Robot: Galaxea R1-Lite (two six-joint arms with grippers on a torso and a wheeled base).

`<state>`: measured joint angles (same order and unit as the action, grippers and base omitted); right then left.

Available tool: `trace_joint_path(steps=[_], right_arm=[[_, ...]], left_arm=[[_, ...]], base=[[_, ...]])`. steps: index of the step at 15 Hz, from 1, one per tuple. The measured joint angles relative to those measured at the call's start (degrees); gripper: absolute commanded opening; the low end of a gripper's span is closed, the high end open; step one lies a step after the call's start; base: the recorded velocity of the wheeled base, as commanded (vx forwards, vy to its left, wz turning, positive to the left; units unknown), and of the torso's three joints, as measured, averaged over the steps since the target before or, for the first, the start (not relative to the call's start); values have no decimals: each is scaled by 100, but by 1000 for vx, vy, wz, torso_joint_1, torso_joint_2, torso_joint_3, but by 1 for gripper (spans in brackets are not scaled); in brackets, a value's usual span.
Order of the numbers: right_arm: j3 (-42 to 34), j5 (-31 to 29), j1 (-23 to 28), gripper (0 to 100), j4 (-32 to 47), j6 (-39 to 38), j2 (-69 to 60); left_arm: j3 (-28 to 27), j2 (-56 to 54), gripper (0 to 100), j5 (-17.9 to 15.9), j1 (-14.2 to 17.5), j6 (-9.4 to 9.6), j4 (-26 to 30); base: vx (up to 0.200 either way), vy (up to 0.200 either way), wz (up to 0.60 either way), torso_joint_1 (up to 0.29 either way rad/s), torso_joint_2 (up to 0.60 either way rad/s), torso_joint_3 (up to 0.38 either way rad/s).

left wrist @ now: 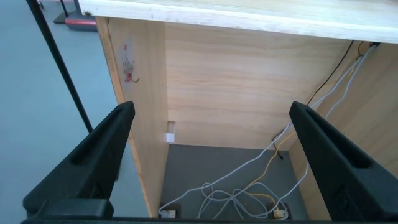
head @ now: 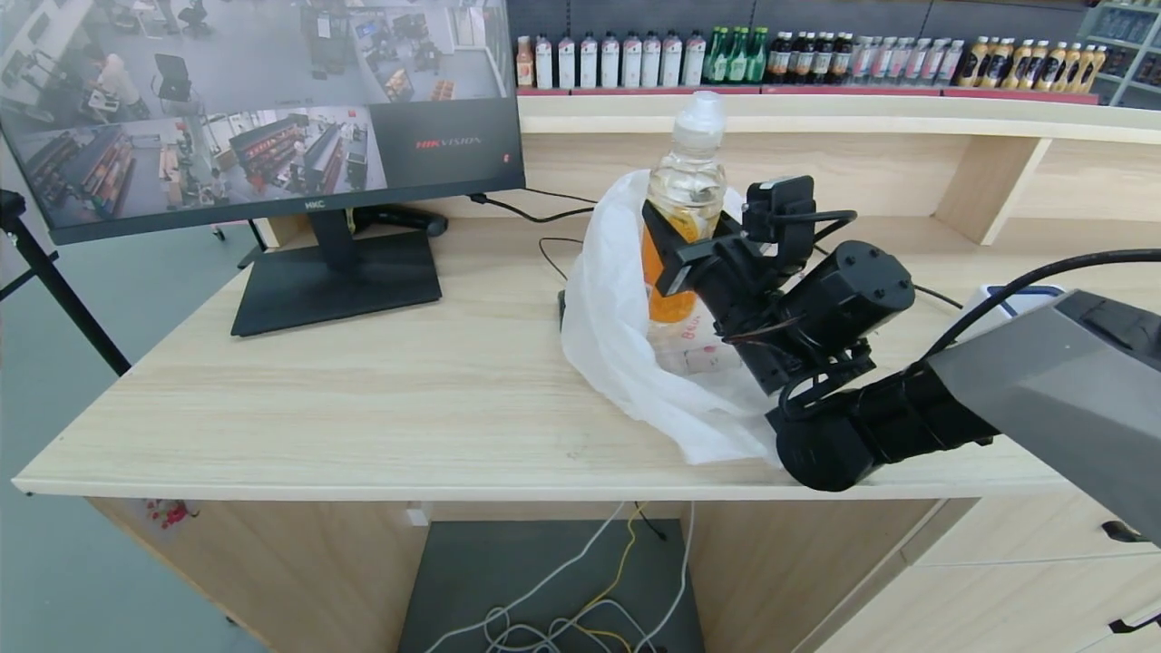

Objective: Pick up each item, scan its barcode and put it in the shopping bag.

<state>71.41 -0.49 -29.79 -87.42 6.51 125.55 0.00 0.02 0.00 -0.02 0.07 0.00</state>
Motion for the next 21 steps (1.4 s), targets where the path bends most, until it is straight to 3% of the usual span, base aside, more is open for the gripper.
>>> trace_joint_path(steps=[21], right_arm=[[-91, 5, -7, 0, -13, -35, 251]], left_arm=[[0, 0, 100, 5, 2, 0, -2]], base=[[0, 0, 0, 0, 0, 0]])
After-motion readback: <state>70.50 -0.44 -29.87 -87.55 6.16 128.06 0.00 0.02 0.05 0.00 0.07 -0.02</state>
